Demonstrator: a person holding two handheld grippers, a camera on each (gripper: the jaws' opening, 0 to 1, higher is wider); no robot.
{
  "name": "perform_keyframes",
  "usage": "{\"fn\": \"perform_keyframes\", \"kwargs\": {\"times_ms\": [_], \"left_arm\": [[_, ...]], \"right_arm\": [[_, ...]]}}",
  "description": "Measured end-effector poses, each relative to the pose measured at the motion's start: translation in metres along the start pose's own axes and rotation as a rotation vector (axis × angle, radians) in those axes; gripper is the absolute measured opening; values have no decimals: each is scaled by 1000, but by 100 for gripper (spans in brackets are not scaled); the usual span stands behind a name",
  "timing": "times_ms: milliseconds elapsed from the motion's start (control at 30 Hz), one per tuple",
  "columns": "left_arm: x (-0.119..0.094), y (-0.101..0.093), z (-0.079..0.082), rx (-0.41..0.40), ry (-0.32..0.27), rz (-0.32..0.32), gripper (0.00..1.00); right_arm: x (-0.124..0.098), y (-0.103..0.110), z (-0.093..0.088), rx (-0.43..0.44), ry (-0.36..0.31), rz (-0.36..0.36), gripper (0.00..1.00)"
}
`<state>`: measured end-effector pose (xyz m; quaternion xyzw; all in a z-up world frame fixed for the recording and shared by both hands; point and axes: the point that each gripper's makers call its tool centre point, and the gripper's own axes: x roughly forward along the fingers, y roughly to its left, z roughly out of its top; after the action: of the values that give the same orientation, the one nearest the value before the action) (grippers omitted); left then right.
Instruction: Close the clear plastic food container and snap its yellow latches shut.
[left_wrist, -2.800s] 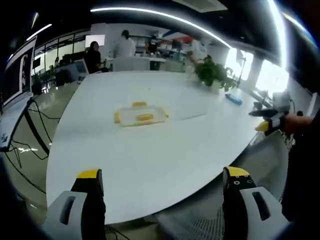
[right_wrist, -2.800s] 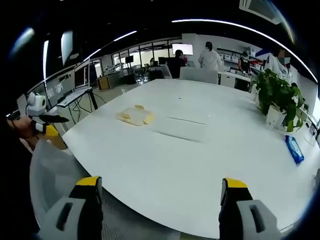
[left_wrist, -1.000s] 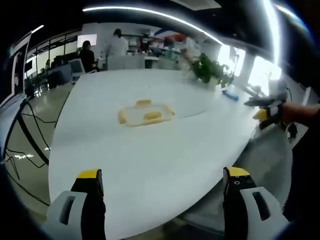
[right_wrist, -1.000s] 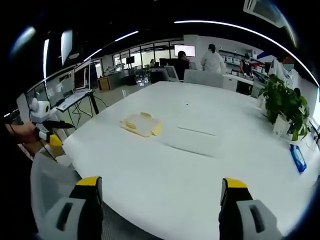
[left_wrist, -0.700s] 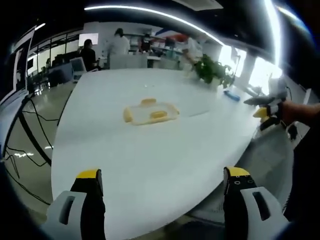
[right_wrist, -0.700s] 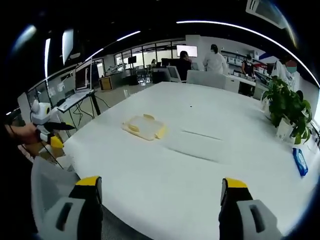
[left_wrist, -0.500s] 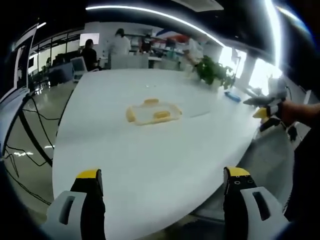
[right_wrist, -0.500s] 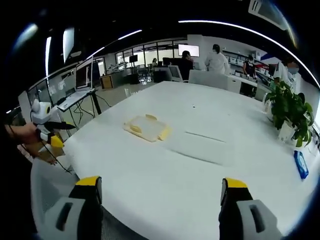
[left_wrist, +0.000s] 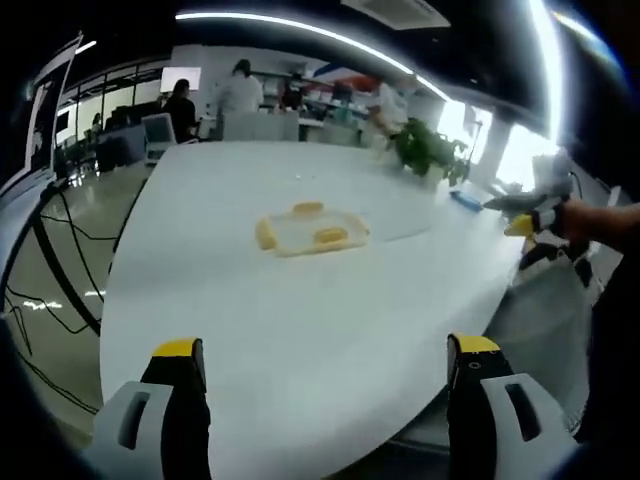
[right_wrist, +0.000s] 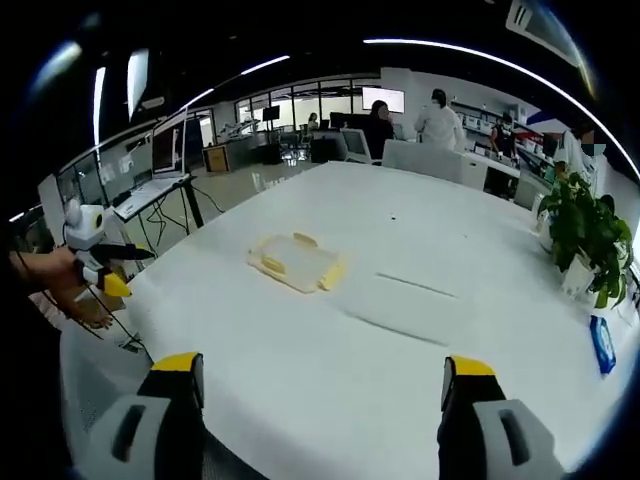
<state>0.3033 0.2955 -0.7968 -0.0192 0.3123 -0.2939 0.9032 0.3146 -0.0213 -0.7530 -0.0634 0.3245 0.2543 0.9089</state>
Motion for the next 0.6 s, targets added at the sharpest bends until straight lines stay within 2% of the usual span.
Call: {"fn": "perform_keyframes", "kwargs": {"times_ms": [167,600], "left_arm": [[7,3,3,2,7,5,99],[26,16,-1,9,75,21,99]], "right_arm": [[11,-4,4,-17,1,26,100],[44,-6,4,-57,23,101,100]]}}
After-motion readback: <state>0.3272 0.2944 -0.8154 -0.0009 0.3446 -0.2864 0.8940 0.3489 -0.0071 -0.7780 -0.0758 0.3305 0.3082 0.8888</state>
